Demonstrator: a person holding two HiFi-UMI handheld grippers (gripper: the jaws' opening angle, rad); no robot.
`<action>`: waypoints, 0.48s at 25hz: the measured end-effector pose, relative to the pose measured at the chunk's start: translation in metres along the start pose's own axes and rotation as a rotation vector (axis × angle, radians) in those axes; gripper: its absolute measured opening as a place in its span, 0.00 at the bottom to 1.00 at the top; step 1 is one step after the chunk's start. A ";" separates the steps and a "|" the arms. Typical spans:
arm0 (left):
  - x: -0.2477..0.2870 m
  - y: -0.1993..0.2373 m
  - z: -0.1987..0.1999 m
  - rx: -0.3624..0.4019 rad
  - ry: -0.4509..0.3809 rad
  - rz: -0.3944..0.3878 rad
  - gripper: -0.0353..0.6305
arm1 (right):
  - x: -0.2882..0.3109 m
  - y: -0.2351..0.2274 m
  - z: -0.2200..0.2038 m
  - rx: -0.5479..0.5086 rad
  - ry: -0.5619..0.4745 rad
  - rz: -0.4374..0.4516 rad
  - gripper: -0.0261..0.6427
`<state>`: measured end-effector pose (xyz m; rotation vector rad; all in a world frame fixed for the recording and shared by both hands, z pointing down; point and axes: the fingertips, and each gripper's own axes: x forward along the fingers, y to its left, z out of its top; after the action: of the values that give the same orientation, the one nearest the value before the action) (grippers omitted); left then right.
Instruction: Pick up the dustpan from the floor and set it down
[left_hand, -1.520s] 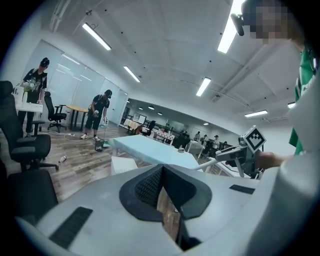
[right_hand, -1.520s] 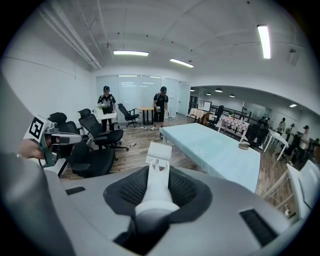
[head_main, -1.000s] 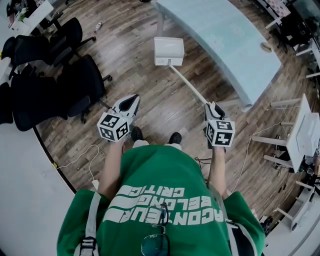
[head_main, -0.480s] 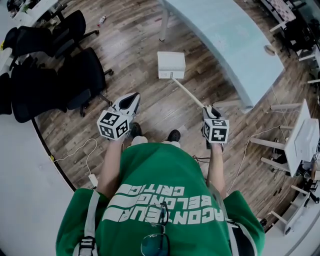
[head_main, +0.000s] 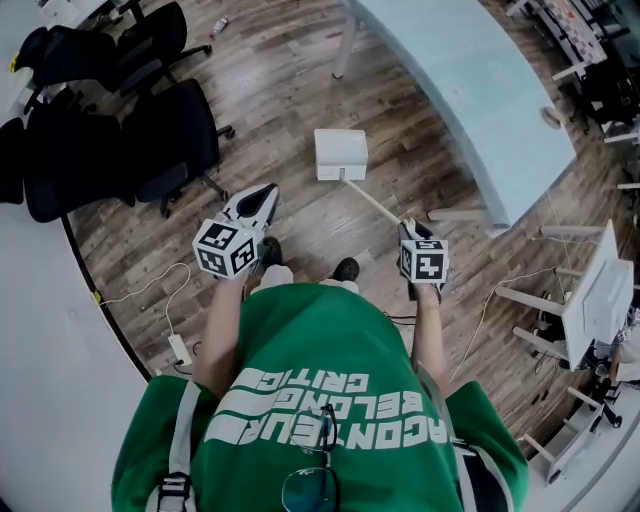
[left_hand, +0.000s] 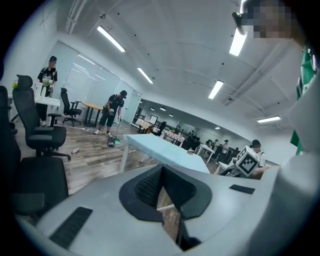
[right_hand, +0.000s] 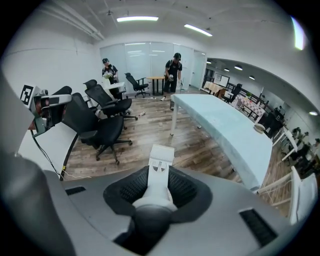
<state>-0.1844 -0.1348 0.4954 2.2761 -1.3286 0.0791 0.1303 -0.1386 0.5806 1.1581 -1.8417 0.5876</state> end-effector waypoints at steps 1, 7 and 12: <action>-0.003 0.003 -0.001 -0.006 -0.002 0.009 0.04 | 0.004 0.003 0.000 -0.009 0.008 0.007 0.22; -0.025 0.027 -0.007 -0.048 -0.023 0.071 0.04 | 0.034 0.034 0.002 -0.075 0.074 0.060 0.22; -0.048 0.049 -0.011 -0.077 -0.042 0.125 0.04 | 0.062 0.066 0.002 -0.136 0.129 0.106 0.22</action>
<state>-0.2479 -0.1105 0.5098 2.1405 -1.4699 0.0218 0.0581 -0.1396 0.6357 0.9161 -1.8106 0.5741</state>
